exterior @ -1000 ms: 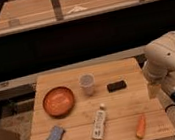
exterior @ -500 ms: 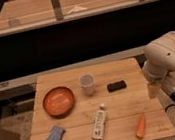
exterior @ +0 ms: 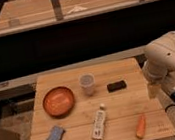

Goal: Place the bottle in the ceramic bowl

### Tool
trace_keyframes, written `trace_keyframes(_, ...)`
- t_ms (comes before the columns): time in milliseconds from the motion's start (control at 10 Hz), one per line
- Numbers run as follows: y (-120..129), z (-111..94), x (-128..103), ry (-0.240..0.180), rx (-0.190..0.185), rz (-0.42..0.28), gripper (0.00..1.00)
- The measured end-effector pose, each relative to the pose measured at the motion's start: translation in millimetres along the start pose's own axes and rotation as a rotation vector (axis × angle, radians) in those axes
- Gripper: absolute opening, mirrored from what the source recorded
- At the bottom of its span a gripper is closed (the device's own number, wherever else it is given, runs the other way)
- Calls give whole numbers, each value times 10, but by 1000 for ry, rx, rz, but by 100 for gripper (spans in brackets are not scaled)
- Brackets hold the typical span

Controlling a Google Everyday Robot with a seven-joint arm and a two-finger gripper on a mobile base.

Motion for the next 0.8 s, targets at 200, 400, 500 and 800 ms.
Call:
trace_keyframes(200,59,31,-311,3,-3,-42,80)
trace_keyframes(400,104,57,-507,7,-5,-73,80)
trace_keyframes(500,133,82,-514,11,-7,-84,80)
trace_keyframes(800,186,146,-763,21,-4,-160,80)
